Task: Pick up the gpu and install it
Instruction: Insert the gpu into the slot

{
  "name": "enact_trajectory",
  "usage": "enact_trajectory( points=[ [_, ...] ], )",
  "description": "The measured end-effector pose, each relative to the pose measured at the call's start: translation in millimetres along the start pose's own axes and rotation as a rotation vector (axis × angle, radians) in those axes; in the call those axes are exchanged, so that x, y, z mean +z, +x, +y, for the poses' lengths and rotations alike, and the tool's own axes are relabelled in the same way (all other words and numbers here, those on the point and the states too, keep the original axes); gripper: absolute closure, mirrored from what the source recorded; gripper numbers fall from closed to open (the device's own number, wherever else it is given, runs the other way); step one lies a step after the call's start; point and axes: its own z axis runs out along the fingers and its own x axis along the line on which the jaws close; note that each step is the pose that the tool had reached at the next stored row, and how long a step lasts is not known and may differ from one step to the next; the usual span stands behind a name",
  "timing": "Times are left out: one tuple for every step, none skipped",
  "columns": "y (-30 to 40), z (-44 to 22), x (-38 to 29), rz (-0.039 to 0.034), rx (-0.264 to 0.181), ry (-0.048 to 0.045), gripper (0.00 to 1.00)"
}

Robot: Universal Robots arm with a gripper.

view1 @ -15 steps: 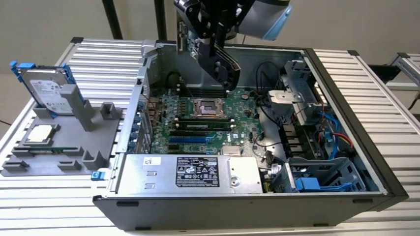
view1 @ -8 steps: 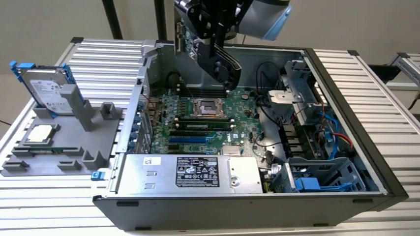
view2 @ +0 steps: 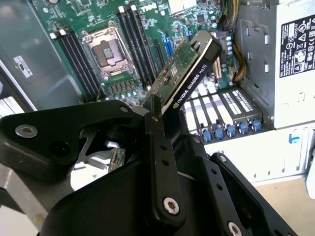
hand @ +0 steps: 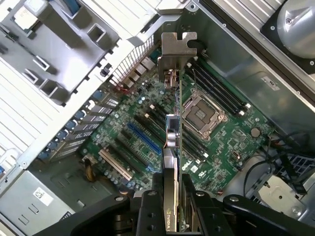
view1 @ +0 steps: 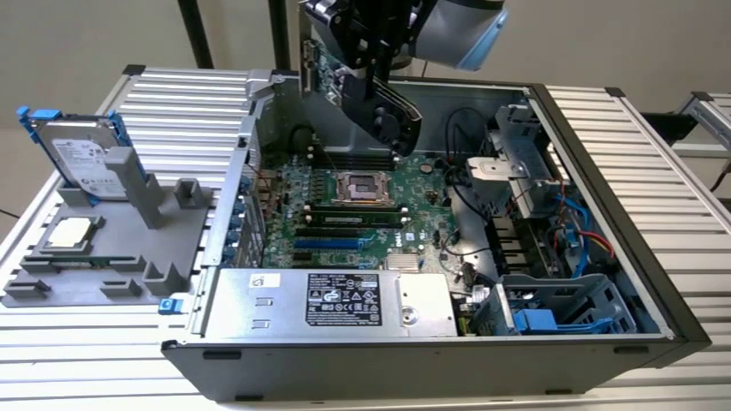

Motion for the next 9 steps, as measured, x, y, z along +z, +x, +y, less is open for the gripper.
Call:
enact_trajectory(
  points=[
    [0.0,0.0,0.0,0.0004,-0.006,-0.0002,1.0],
    [0.0,0.0,0.0,0.0008,-0.012,-0.0003,1.0],
    [0.0,0.0,0.0,0.0013,-0.019,-0.0004,1.0],
    [0.0,0.0,0.0,0.0017,-0.025,-0.0005,1.0],
    [0.0,0.0,0.0,0.0021,-0.031,-0.0007,1.0],
    [0.0,0.0,0.0,0.0026,-0.038,-0.0008,1.0],
    [0.0,0.0,0.0,0.0031,-0.044,-0.0009,1.0],
    [0.0,0.0,0.0,0.0035,-0.05,-0.001,1.0],
    [0.0,0.0,0.0,0.0038,-0.056,-0.0012,1.0]
  ],
)
